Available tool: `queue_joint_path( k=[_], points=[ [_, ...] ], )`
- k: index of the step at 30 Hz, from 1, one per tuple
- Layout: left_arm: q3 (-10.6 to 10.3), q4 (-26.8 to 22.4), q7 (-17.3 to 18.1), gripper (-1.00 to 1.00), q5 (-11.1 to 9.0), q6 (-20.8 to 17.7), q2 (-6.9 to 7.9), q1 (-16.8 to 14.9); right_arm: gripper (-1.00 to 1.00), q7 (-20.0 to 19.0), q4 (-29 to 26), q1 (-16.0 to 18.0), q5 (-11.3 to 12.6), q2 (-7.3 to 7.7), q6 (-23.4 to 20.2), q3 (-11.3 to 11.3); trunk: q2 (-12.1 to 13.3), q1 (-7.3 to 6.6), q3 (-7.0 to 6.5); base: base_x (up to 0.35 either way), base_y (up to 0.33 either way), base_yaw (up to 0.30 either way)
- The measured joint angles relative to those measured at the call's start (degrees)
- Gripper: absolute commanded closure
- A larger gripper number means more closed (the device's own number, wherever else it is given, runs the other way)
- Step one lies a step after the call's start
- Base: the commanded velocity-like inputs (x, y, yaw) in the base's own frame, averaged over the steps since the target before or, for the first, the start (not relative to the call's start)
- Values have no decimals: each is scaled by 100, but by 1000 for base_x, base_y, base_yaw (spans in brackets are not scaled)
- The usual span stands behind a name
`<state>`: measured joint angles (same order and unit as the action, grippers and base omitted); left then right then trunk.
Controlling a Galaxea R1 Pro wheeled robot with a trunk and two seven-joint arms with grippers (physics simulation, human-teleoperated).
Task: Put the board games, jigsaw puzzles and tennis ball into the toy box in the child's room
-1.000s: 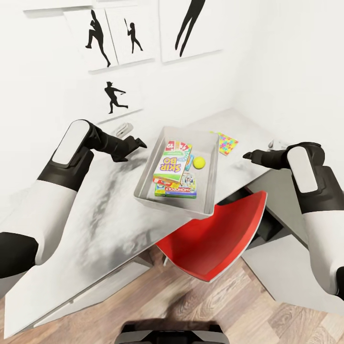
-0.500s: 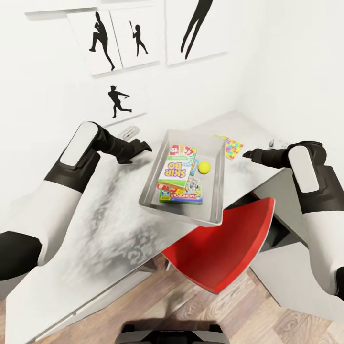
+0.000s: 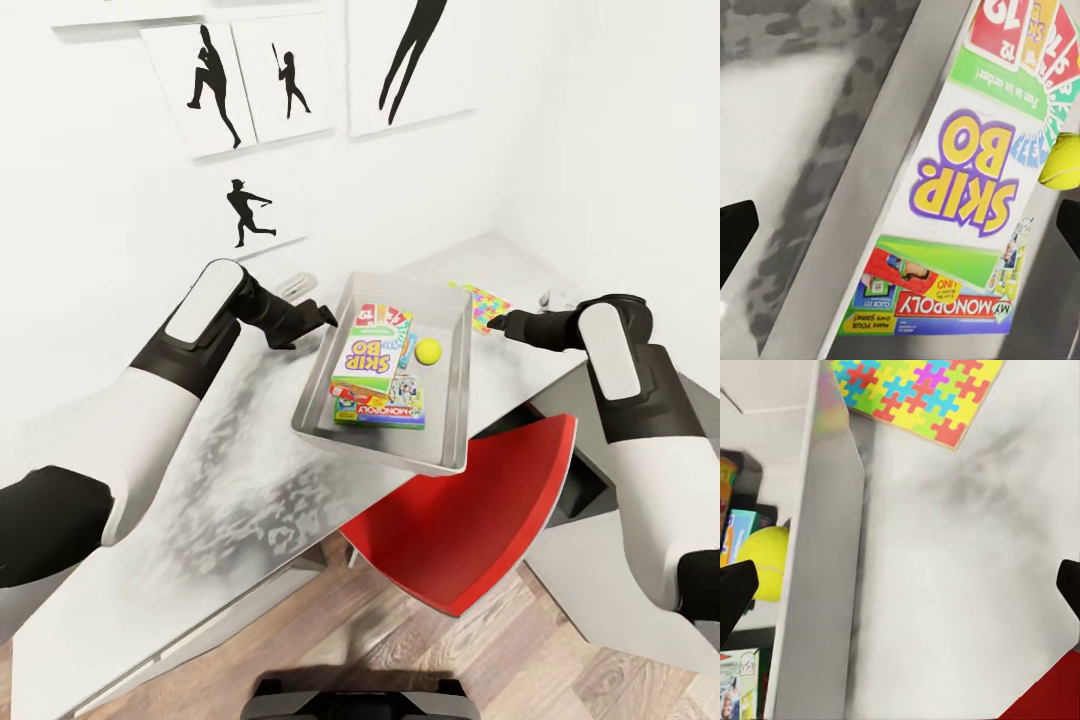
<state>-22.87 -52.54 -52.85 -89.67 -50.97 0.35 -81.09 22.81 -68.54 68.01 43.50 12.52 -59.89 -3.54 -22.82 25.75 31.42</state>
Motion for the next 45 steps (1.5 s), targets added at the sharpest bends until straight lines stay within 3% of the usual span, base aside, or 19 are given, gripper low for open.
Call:
queue_joint_path(
  k=[5, 10, 16, 25, 32, 36, 45],
  points=[
    [-19, 167, 166, -100, 253, 6, -110, -40, -100, 13, 42, 8, -5, -128, -1, -2, 0, 0, 0, 1, 1, 0],
    [-23, 318, 262, -100, 372, 16, -207, -66, -100, 76, 184, 16, -11, -197, -1, -8, 0, 0, 0, 0, 0, 0],
    [-22, 935, 380, -100, 466, 62, -417, -249, -100, 275, 575, 127, -10, -324, -1, -10, 0, 0, 0, 0, 0, 0],
    [-21, 1208, 597, -100, 580, 82, -464, -328, -100, 342, 724, 216, -18, -403, -2, -13, 0, 0, 0, 0, 0, 0],
    [-9, 1284, 710, -100, 1012, 88, -485, -327, -100, 357, 852, 306, -19, -462, -1, -13, 0, 0, 0, 0, 0, 0],
    [-1, 1298, 769, -100, 1145, 90, -490, -323, -100, 359, 967, 326, -22, -543, -1, -14, 0, 0, 0, 0, 0, 0],
    [11, 1315, 875, -100, 1251, 91, -481, -305, -100, 359, 1073, 338, -43, -680, 5, -14, 0, 0, 0, 0, 0, 0]
  ],
)
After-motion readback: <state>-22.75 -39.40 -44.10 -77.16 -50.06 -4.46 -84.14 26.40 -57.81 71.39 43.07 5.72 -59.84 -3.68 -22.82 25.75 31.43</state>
